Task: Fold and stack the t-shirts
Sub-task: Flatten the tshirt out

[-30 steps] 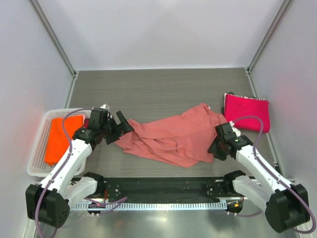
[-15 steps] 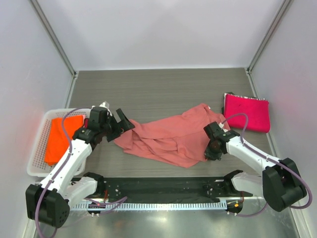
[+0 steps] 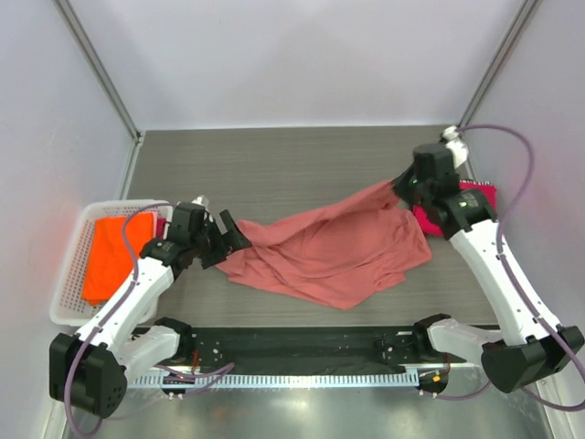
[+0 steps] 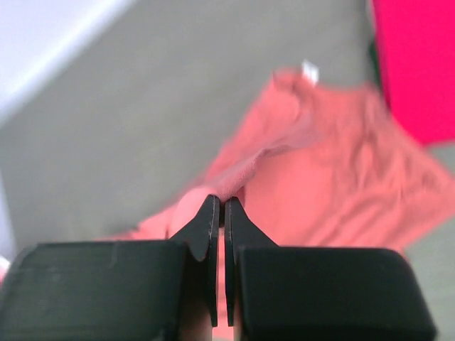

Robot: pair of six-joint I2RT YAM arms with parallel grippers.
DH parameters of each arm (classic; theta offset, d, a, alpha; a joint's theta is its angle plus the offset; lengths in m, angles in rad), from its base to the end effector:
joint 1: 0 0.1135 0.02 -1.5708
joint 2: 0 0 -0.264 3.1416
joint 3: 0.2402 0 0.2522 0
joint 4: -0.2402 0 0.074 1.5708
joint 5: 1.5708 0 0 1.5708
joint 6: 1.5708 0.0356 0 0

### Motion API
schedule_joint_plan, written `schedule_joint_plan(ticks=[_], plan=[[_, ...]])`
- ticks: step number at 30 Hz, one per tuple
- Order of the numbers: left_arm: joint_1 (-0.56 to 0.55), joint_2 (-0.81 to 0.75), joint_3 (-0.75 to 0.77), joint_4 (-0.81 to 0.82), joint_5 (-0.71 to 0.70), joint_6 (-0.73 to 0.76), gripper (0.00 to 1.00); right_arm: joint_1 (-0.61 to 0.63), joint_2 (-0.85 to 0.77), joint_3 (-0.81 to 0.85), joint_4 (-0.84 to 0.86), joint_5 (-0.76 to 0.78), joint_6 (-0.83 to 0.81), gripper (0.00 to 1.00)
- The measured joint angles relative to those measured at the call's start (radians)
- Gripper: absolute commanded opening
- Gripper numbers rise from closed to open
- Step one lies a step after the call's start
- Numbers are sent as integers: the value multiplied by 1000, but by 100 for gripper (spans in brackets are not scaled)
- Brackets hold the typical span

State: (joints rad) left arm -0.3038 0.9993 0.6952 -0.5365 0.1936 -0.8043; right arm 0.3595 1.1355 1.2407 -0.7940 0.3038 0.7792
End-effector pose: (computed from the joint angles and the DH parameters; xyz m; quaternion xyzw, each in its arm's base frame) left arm 0.1903 -0.0668 0.2383 -0.1968 0.9093 -0.2637 0.2547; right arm 0.2184 0.0707 0.3696 0.2494 0.8608 0.1122 0.4291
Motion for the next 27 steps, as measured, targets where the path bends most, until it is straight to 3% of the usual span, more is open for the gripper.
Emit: schedule_joint_plan(ticks=[3,4,7,9,17,27], plan=[[-30,0,-3,1,-7,-1,79,-126,-14,63,66,4,-21,1],[-41,0,-7,0,-10,0,69,-153,-24,60,86,3,-23,1],[-91,1,-24,-2,-40,-5,51,-234,-37,30,119,0,-22,1],[-129,10,-31,-4,-64,-7,44,-240,-35,2,142,-19,-21,1],[-256,129,-29,-17,-254,-30,52,-244,2,-116,208,-84,-16,1],[-219,238,-19,67,-430,-126,51,-246,2,-171,282,-134,-17,1]])
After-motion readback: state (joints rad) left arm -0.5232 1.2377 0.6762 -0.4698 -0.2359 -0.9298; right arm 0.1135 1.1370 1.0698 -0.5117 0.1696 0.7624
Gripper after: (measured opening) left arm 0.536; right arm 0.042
